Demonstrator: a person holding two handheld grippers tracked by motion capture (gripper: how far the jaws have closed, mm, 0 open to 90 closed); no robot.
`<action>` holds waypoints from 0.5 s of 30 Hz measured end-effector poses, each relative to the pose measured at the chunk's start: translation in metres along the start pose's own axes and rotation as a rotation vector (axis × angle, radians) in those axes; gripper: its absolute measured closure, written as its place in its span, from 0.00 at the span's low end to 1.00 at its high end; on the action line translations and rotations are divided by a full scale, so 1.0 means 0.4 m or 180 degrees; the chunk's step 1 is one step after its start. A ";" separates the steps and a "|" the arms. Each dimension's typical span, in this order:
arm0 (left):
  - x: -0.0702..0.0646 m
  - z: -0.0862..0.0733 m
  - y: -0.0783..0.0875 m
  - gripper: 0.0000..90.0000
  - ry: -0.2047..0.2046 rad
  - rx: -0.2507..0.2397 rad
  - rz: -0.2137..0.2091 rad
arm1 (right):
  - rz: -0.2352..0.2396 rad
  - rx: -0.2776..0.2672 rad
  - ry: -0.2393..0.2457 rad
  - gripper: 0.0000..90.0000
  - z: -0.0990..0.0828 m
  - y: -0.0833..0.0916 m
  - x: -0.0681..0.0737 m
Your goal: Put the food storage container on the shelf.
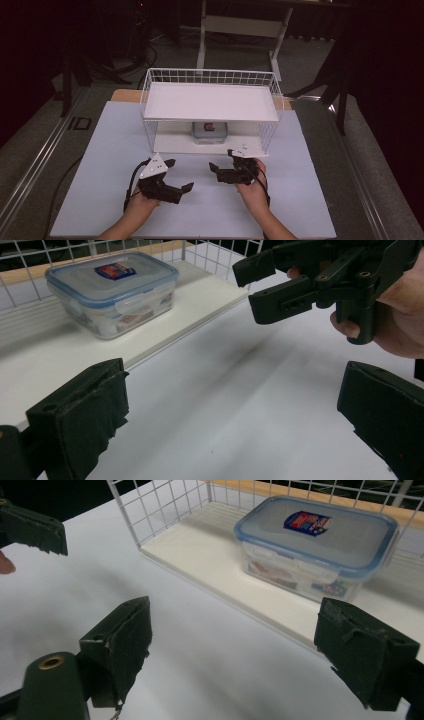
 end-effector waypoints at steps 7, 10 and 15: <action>-0.015 -0.017 0.028 0.01 -0.0102 0.0006 0.0039 | -0.0051 0.0081 0.0015 0.17 -0.033 0.027 -0.005; -0.015 -0.027 0.035 0.01 -0.0096 0.0021 0.0052 | -0.0087 0.0073 0.0007 0.17 -0.046 0.045 -0.008; -0.011 -0.044 0.044 0.01 -0.0046 0.0030 0.0033 | -0.0071 0.0092 0.0026 0.17 -0.068 0.075 -0.010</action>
Point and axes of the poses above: each handheld gripper's, and its own axes: y roughly backward along the jaws, z roughly out of its top, x roughly to its left, the point moved 3 cm from there along -y, roughly forward along the jaws, and after that the axes turned 14 degrees about x, right-handed, at the moved point
